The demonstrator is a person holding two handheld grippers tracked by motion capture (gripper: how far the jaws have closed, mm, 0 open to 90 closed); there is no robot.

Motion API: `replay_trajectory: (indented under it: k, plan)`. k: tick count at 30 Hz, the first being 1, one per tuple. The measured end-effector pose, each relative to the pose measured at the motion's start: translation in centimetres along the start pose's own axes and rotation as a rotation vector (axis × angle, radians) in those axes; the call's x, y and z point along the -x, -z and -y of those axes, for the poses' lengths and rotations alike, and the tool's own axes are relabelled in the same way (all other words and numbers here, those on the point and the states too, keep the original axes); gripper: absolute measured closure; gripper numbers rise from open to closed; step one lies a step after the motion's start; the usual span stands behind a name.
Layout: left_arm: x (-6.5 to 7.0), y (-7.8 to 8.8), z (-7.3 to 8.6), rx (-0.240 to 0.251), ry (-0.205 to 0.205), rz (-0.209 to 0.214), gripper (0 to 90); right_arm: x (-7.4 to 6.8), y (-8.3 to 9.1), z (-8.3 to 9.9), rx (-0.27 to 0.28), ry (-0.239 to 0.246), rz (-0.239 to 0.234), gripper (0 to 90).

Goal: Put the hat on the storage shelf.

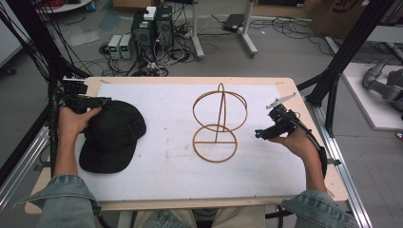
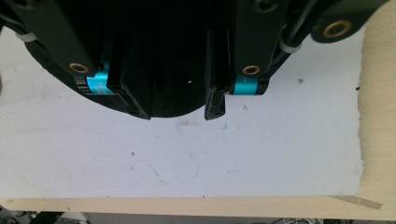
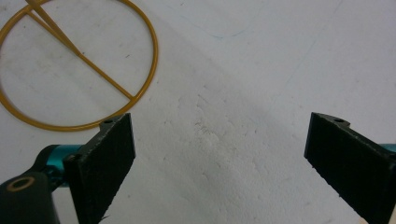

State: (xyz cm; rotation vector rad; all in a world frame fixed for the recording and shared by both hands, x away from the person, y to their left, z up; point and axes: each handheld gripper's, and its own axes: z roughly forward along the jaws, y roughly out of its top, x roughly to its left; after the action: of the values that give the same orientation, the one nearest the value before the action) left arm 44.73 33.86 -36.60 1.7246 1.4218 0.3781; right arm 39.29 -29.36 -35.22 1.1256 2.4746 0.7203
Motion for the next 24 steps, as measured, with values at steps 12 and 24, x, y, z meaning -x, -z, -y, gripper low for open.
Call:
replay_trajectory:
  k: [12,24]
  plan:
    - [-0.45,-0.14,0.25,-0.027,-0.008,0.010,46.8,0.03,-0.05,0.03,-0.004,0.000,-0.004,8.3]
    - [-0.33,-0.48,0.37,-0.053,-0.024,0.035,80.3,-0.03,0.02,-0.01,-0.005,0.003,-0.009,8.3]
